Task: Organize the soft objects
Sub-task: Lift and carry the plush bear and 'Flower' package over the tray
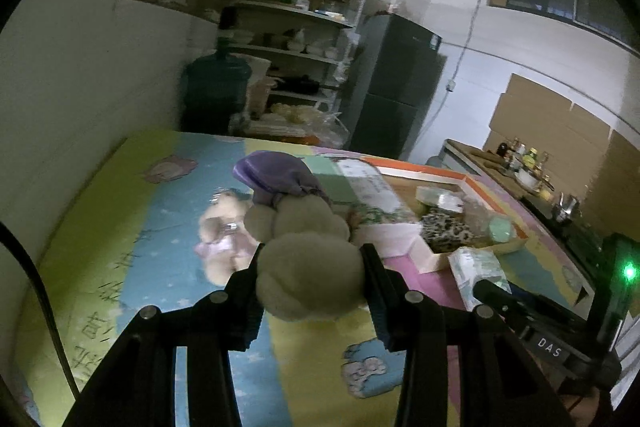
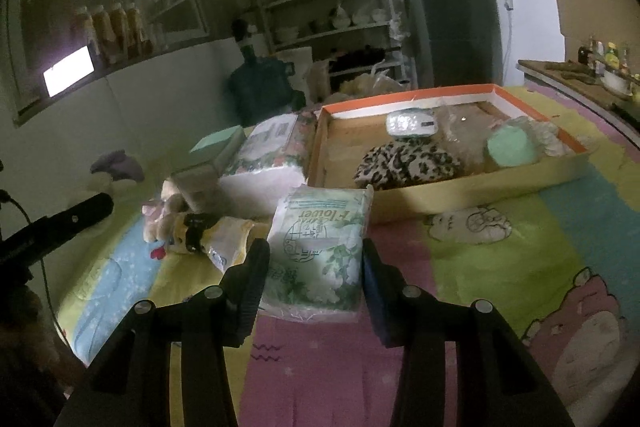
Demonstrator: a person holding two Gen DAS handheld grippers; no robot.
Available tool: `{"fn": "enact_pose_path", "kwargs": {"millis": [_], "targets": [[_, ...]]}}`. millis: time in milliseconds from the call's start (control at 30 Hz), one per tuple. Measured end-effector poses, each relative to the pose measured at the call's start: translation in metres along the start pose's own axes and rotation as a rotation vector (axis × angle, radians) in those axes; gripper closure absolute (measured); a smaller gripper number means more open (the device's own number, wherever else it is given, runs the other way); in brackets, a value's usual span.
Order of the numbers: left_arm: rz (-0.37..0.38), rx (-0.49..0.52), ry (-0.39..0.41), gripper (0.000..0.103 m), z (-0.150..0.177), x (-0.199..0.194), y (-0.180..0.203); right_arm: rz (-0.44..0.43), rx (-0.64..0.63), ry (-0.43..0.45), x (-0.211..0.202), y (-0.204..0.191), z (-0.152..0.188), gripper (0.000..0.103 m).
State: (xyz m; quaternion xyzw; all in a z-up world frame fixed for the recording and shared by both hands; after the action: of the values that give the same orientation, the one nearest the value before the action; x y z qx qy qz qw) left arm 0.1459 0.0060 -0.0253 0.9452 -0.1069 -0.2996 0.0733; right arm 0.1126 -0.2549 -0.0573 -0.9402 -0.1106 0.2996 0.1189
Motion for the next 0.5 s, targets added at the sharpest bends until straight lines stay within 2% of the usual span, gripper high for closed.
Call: {"fn": "enact_pose_path", "kwargs": {"millis": [500], "targets": [[0.07,0.082,-0.003,0.059,-0.012,0.019,0.058,0.018,0.007,0.042,-0.016,0.021,-0.013,0.057]]}}
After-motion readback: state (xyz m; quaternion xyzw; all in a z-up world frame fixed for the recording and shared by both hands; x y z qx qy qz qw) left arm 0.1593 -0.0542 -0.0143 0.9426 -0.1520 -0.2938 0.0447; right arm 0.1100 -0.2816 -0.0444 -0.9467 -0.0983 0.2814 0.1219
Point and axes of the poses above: each gripper's, at about its wrist camera, not at the fingertips, and x roughly the way its jaws point, y to its right, z to its underside, the point moved 2 cm from there along x, roughly the way its jaws point, and after that the axes turned 5 degrees about -z, right-handed, at the moved point
